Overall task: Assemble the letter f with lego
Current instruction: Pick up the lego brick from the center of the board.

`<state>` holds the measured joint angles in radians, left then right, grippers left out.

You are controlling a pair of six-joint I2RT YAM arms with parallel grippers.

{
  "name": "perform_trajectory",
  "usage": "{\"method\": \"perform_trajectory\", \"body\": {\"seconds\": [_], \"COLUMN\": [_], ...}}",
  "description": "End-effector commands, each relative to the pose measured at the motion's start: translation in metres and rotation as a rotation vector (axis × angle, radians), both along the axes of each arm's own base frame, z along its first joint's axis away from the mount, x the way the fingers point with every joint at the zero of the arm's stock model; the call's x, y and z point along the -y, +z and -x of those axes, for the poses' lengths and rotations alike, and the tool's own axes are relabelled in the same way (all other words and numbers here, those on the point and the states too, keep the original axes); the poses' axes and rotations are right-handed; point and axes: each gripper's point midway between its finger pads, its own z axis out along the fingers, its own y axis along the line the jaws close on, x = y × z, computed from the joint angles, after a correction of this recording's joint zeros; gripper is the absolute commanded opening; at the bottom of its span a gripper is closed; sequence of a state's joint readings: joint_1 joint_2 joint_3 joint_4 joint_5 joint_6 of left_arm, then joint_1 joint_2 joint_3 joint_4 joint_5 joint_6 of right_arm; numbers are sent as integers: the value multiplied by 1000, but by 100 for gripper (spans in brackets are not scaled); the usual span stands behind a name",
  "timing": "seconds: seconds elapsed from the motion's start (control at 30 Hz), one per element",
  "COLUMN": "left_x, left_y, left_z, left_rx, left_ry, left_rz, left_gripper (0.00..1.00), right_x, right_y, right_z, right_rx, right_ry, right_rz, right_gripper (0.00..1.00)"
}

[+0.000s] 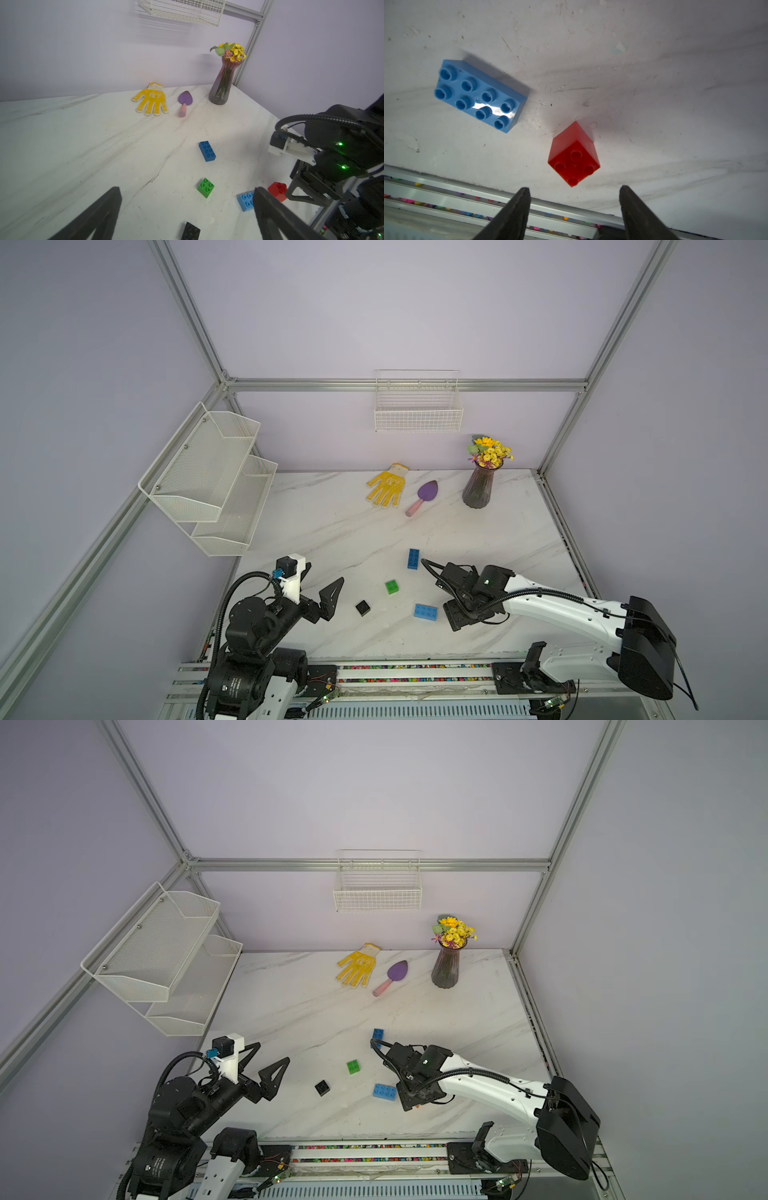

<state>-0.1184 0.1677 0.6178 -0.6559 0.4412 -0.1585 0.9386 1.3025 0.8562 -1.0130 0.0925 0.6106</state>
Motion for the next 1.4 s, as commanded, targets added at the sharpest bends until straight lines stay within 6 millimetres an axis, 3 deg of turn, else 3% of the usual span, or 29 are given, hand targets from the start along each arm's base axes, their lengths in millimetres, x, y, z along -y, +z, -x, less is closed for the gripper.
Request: {"method": "perform_trajectory", "body": {"seconds": [0.0,0.2,0.9,1.37], "left_x": [27,40,41,40], "left_y": [13,14,8,7], "left_z": [20,32,29,27], "left_rx": [107,138,117,109], "left_ry": [-201,-306,-313,-300], "left_rz": [-3,7,4,3], "left_gripper": [100,100,100,100], "right_x": [1,2,-8,-11], "right_y": [-6,-15,-38,-36], "right_z": [-2,-2,-14,-13], "right_rx": [18,10,53,39], "right_ry": [-44,-49,-84,-63], "right_rz": [2,26,5,9], "right_gripper": [71,70,59,36]}}
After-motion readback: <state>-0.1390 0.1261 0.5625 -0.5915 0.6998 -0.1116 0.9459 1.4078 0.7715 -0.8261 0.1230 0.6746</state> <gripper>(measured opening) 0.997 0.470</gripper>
